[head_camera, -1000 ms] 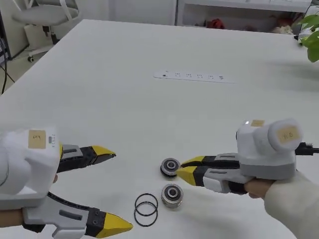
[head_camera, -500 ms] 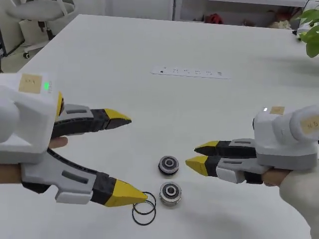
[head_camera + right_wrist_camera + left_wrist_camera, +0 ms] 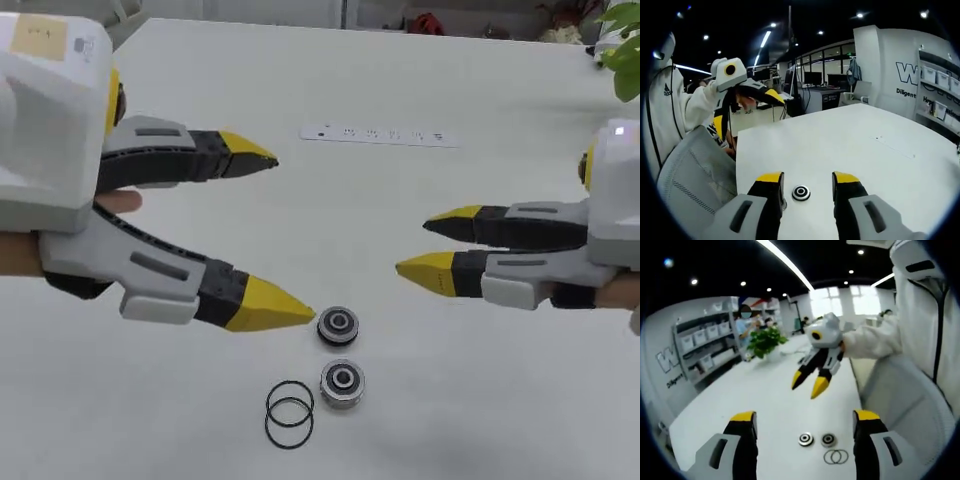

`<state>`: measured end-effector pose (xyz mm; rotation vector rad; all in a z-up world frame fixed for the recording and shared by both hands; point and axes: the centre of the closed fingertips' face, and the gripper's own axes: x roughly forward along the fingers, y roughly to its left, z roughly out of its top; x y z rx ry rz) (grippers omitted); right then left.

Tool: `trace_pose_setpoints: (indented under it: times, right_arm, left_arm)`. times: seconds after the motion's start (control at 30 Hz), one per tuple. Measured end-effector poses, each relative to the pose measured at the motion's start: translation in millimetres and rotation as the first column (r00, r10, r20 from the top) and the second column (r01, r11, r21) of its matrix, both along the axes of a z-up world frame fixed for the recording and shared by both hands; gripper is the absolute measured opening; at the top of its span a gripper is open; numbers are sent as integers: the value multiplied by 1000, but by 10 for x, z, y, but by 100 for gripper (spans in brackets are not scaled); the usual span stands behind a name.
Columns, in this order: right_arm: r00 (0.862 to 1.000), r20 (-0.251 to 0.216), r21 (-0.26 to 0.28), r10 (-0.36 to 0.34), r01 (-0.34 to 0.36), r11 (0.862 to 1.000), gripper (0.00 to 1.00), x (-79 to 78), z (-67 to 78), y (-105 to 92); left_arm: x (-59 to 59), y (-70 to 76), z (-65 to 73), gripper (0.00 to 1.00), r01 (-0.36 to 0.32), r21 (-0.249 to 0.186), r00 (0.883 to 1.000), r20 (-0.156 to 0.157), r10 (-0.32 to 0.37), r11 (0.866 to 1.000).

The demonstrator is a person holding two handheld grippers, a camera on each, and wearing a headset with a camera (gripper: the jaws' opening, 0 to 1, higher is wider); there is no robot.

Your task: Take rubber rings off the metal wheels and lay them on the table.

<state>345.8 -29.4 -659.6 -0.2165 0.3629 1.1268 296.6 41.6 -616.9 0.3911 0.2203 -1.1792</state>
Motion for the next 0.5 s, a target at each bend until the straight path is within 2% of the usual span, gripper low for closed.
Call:
trace_pose_setpoints:
  times: [0.17, 0.27, 0.3, 0.4, 0.5]
  right_arm:
    - [999, 49, 30, -2, 1, 1000, 35, 111, 229, 45]
    - [998, 61, 45, -6, 3, 999, 35, 201, 269, 78]
    - [998, 66, 57, -8, 4, 998, 34, 228, 275, 105]
    - [999, 46, 71, 0, -3, 997, 33, 247, 215, 181]
    - [998, 60, 80, 1, -6, 997, 31, 323, 111, 218]
  left_arm:
    - [125, -76, 58, 78, 7, -21, 1000, 17, -7, 1000]
    - [200, -120, 77, 77, 13, -36, 1000, 27, -12, 999]
    - [234, -143, 80, 76, 15, -51, 999, 29, -14, 999]
    - [331, -152, 13, 73, -1, -52, 1000, 24, 3, 999]
    - [403, -156, -41, 71, -14, -70, 999, 32, 16, 997]
